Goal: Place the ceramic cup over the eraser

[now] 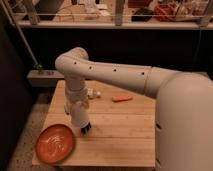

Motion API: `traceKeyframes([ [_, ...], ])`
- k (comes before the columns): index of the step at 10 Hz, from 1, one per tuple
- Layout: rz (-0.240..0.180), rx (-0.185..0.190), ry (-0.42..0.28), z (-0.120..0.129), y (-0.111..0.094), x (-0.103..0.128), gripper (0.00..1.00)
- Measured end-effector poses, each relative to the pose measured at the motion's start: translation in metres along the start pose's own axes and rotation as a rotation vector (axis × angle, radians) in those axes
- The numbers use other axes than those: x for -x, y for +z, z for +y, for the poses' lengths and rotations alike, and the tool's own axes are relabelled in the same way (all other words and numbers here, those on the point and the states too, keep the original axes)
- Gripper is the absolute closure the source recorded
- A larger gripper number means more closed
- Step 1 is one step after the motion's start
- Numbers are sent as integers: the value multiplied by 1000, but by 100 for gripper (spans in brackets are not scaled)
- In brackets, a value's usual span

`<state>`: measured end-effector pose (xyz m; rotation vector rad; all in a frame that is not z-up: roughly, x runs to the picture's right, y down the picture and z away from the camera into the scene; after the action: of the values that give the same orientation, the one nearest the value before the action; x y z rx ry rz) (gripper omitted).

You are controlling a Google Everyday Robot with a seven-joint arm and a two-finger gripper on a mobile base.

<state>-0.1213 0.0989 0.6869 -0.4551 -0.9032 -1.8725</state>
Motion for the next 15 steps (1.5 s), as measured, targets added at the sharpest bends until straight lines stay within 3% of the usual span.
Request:
traceKeyframes([
  [15,-3,-26,24,8,25,2,93],
])
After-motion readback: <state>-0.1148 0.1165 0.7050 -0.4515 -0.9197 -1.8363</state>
